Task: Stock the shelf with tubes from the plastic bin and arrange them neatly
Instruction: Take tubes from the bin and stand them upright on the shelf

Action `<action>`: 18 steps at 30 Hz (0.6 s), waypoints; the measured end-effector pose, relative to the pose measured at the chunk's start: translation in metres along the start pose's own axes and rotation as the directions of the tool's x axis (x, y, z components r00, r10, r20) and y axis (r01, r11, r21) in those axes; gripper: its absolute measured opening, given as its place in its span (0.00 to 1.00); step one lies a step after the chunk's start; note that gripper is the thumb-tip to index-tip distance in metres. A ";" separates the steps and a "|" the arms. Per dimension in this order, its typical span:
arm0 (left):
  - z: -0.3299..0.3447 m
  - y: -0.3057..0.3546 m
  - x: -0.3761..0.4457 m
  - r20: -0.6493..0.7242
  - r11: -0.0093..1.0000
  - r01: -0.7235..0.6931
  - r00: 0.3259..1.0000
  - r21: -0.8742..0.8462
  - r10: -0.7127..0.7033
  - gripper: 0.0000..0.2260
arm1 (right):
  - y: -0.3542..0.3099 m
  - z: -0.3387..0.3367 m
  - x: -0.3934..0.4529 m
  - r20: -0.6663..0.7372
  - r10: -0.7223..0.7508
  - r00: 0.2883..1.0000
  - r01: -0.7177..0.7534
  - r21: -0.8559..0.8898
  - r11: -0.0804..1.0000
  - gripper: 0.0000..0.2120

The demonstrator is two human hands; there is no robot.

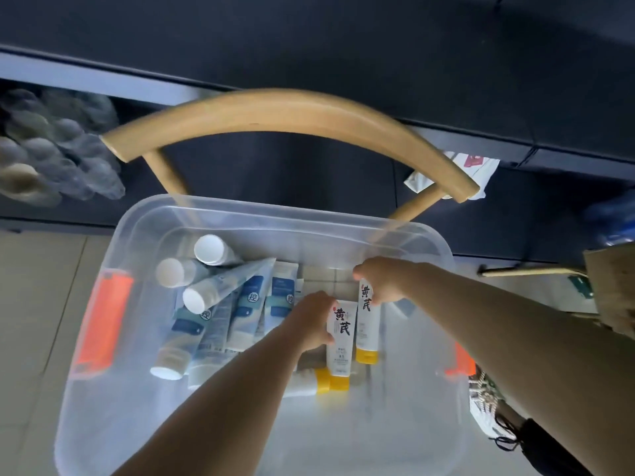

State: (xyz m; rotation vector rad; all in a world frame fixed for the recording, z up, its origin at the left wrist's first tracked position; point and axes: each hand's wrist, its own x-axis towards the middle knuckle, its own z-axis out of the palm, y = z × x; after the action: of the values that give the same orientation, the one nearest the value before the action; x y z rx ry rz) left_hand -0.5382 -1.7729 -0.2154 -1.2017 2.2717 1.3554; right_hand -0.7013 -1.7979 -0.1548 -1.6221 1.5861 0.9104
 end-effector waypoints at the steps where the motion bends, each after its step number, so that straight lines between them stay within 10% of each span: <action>1: 0.002 0.001 0.004 -0.001 0.999 -0.014 1.000 0.030 0.014 0.28 | 0.000 0.000 0.003 0.018 -0.012 1.000 0.013 -0.054 0.998 0.26; 18: -0.002 -0.008 0.016 0.018 0.994 0.081 0.997 -0.070 -0.080 0.30 | 0.002 0.013 0.027 0.200 -0.073 0.977 0.169 -0.518 0.839 0.19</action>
State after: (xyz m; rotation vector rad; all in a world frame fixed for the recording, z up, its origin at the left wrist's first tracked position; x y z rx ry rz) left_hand -0.5421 -1.7850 -0.2276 -1.2859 2.1570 1.4210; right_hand -0.7035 -1.8010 -0.1841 -1.9237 1.1472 1.4734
